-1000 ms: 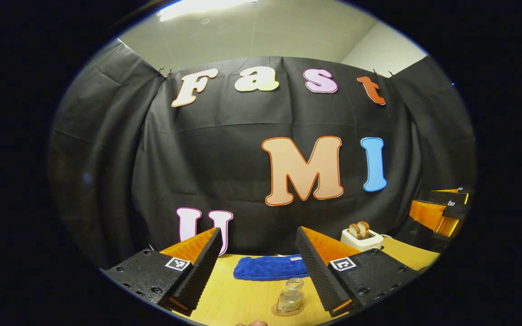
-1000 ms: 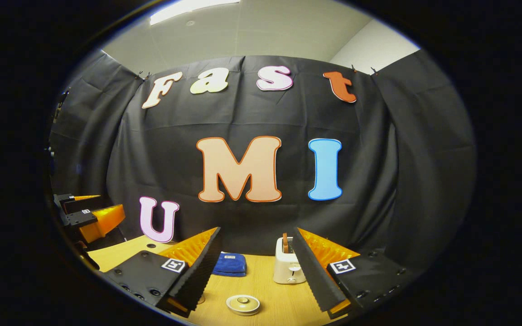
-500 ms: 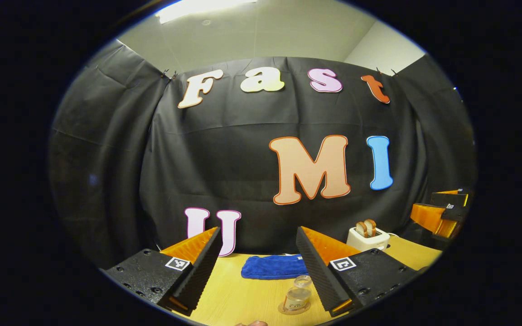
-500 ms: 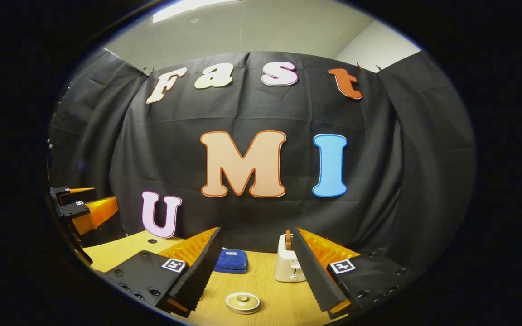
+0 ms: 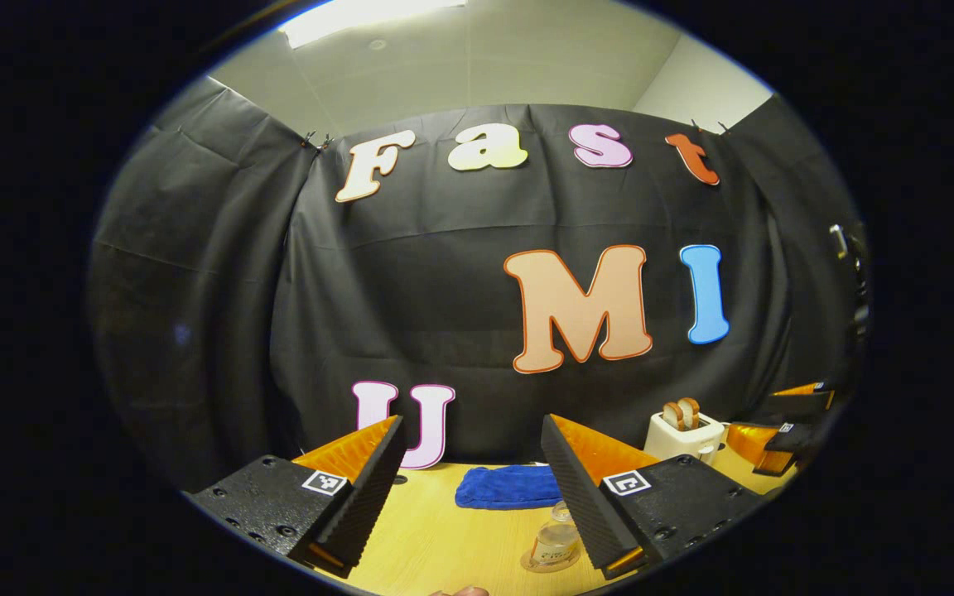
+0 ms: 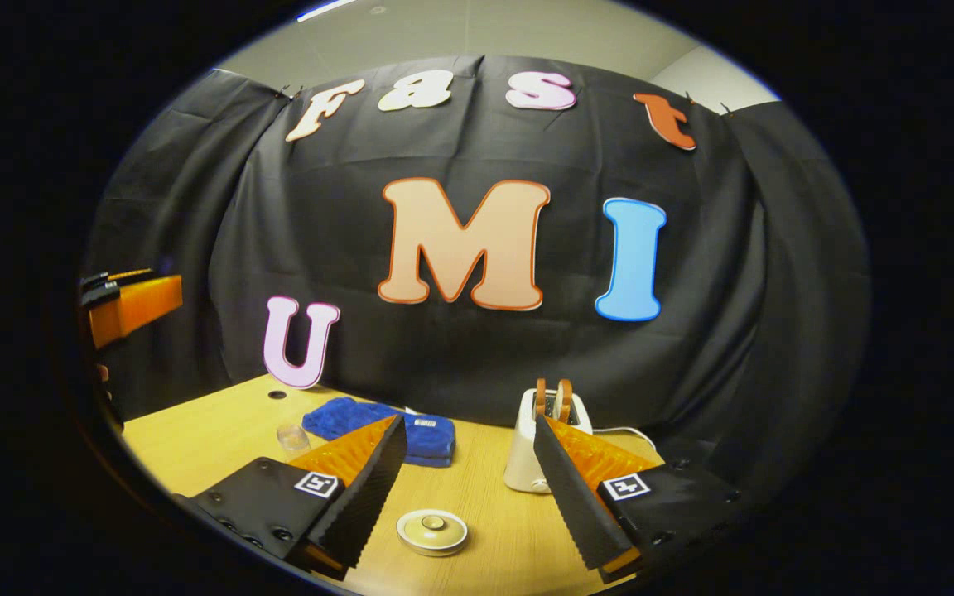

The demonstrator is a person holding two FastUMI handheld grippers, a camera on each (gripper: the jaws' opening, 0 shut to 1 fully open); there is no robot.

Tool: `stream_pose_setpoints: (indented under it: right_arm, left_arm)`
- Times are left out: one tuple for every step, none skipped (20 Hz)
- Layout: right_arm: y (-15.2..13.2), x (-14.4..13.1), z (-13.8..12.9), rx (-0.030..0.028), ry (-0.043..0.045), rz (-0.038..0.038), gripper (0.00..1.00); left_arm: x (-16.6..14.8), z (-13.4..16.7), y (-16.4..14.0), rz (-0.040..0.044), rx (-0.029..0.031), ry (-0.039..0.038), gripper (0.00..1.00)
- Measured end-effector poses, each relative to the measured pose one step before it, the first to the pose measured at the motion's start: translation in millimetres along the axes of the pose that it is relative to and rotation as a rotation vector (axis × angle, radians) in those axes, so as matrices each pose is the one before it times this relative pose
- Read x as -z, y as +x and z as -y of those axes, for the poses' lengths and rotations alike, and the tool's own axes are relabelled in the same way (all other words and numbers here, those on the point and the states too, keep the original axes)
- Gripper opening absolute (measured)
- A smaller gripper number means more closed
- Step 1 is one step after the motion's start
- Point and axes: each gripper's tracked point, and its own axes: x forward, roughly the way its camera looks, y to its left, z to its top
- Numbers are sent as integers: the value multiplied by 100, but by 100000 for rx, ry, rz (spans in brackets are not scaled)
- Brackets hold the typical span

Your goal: Open the teacup lid with one hand, grasp the water bottle and pour water into the teacup with the other hand; after pouring, place the water bottle on the coaster and then close the teacup lid.

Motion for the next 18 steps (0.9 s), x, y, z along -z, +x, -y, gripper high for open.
stream_pose_setpoints:
  right_arm:
    - [481, 1045, -169, -911, -58, -2115, 94]
    - [405, 898, -89, -659, -55, -2070, 94]
    - [268, 975, -83, -578, 66, -2171, 94]
    - [374, 762, -87, -364, -360, -1771, 99]
    - [184, 537, -147, -332, -845, -912, 96]
    - [283, 425, -91, -458, -991, -987, 94]
    - [361, 696, -110, -294, -1021, -1077, 99]
    - [536, 606, -74, 42, -1061, -1126, 99]
    - [433, 782, -191, -622, -777, -1644, 94]
    - [493, 884, -207, -955, -98, -1977, 94]
    - [562, 951, -533, -1565, 395, -2459, 94]
    - [627, 1152, -275, -734, -8, -3267, 99]
    - [617, 1338, -97, -359, -199, -2917, 99]
    - [500, 1065, -171, -322, -89, -2544, 100]
    - [495, 741, -72, -423, 79, -1961, 100]
    - [470, 524, -45, -351, -34, -1514, 100]
    - [469, 677, -3, 68, -390, -1420, 100]
    - [500, 528, -33, -199, -432, -1341, 100]
  left_arm:
    - [40, -240, -38, -378, -658, 252, 94]
    - [75, -91, -87, -402, -612, 271, 94]
    - [120, -223, -83, -352, -588, 399, 94]
    - [154, -87, -71, -340, -495, 438, 95]
    - [47, -126, -72, -445, -458, 515, 94]
    - [131, -169, -31, -260, -560, 490, 94]
    - [-62, -228, -84, -70, -669, 373, 94]
    - [-47, -240, -79, -68, -820, 300, 94]
    - [-6, -269, -17, 104, -741, 127, 94]
    - [80, -115, -179, -73, -455, 82, 95]
    - [60, -170, -44, -368, -577, 192, 95]
    - [108, -174, -71, -366, -360, 175, 95]
    - [59, -192, -62, -317, -477, 200, 95]
    - [78, -158, -134, -291, -409, 269, 94]
    - [-2, -199, -104, -199, -512, 376, 94]
    - [143, -239, 14, -266, -440, 348, 95]
    - [38, -126, 3, -414, -294, 407, 95]
    - [113, -116, -48, -331, -271, 322, 94]
